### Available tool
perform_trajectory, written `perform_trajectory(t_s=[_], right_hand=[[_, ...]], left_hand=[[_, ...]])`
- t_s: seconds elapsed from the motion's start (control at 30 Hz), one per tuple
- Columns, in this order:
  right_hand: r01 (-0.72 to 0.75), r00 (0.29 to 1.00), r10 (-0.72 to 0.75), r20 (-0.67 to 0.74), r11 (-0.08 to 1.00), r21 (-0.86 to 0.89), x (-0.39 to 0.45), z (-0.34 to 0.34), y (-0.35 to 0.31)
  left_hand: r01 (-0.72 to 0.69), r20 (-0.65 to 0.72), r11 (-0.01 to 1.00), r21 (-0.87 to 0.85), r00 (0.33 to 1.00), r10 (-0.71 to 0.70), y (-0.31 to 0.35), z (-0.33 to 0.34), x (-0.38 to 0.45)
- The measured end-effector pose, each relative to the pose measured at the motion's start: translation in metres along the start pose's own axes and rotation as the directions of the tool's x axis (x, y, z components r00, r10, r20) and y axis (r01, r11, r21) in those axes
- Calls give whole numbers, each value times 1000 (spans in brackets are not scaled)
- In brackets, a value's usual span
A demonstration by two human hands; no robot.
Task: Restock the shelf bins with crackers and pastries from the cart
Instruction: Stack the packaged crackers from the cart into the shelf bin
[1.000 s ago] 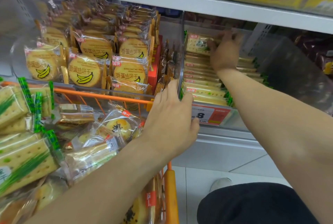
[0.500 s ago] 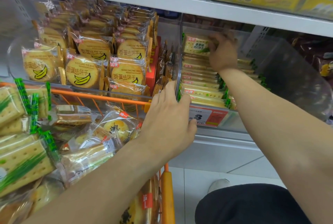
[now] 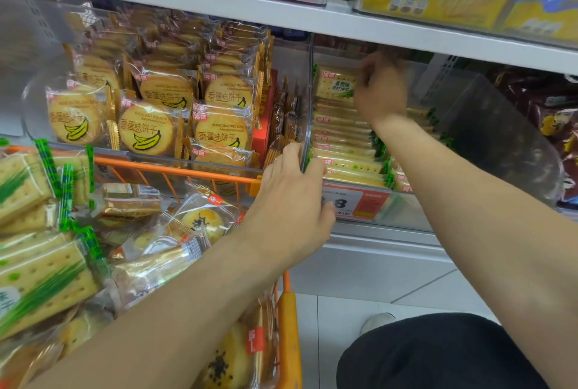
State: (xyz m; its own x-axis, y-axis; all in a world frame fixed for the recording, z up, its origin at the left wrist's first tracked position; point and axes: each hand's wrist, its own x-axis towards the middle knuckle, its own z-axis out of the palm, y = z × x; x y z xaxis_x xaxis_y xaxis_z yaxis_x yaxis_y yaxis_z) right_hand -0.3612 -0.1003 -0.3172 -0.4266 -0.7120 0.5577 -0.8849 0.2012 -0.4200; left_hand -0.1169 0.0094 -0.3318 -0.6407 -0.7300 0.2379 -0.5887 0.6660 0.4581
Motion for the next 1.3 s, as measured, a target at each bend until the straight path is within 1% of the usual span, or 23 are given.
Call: perform_trajectory(t_s=[0.03, 0.07, 0.1, 0.13, 0.23, 0.3, 0.37, 0.43, 0.5, 0.53, 0.6, 0.63, 0.7, 0.73, 0.8, 0.9, 0.93, 1.0, 1.07, 1.1, 1.2, 1.23, 1.3], right_hand=[[7, 989, 1, 147, 999, -48, -5, -4, -10], [17, 962, 12, 273, 995, -103, -12, -9, -20], [30, 938, 18, 345, 991, -134, -21, -13, -30], [43, 931, 7, 365, 991, -130, -30, -19, -38], [74, 956, -78, 282, 997, 26, -66, -40, -64], [88, 960, -115, 255, 989, 115, -87, -54, -80], [98, 962, -134, 240, 983, 156, -102, -67, -97], [118, 975, -155, 156, 968, 221, -114, -81, -115], [161, 975, -200, 93, 934, 318, -126, -93, -138], [174, 967, -231, 109, 908, 381, -132, -96, -152], [180, 917, -325, 229, 854, 489, -147, -95, -180], [176, 868, -382, 317, 834, 523, -154, -91, -193], [182, 743, -486, 460, 808, 560, -170, -78, -217], [206, 695, -527, 490, 798, 566, -177, -70, -227], [290, 628, -587, 511, 786, 547, -189, -55, -243], [356, 505, -620, 601, 784, 509, -199, -39, -259], [354, 482, -608, 631, 794, 494, -199, -35, -262], [374, 484, -586, 651, 810, 452, -198, -29, -270], [442, 487, -584, 649, 806, 394, -194, -23, -278], [475, 475, -585, 657, 799, 368, -191, -20, -282], [519, 421, -567, 708, 791, 325, -188, -10, -291], [541, 415, -563, 715, 784, 304, -188, -7, -294], [578, 433, -570, 698, 770, 271, -189, 0, -299]], left_hand=[[12, -4, 999, -36, 1000, -12, -1, -2, 1], [19, -20, 997, -73, 1000, -21, -1, -6, 2], [16, -49, 995, -100, 999, -21, -2, -10, 3], [5, -83, 994, -109, 996, -14, -2, -15, 3], [-31, -158, 996, -79, 987, 18, 0, -32, -5], [-25, -157, 998, -65, 987, 14, 0, -49, -15], [1, -123, 999, -35, 992, -6, -5, -68, -30], [31, -103, 999, 19, 994, -29, -17, -91, -47], [81, -139, 995, 67, 988, -71, -34, -113, -65], [114, -184, 990, 84, 978, -97, -44, -123, -75], [196, -288, 973, 117, 945, -156, -65, -139, -92], [236, -329, 961, 142, 927, -179, -75, -145, -99], [285, -370, 936, 207, 908, -195, -92, -160, -110], [317, -374, 917, 240, 902, -214, -100, -166, -116], [423, -375, 848, 320, 878, -296, -114, -176, -126], [599, -353, 698, 392, 799, -487, -136, -181, -142], [644, -323, 651, 402, 765, -557, -141, -182, -146], [670, -224, 590, 451, 725, -651, -152, -182, -151], [640, -156, 593, 488, 733, -662, -162, -182, -154], [633, -154, 606, 482, 742, -653, -166, -182, -154], [683, -249, 636, 359, 727, -639, -169, -184, -151], [696, -289, 643, 319, 718, -633, -170, -184, -150], [701, -346, 657, 277, 711, -612, -170, -184, -148]])
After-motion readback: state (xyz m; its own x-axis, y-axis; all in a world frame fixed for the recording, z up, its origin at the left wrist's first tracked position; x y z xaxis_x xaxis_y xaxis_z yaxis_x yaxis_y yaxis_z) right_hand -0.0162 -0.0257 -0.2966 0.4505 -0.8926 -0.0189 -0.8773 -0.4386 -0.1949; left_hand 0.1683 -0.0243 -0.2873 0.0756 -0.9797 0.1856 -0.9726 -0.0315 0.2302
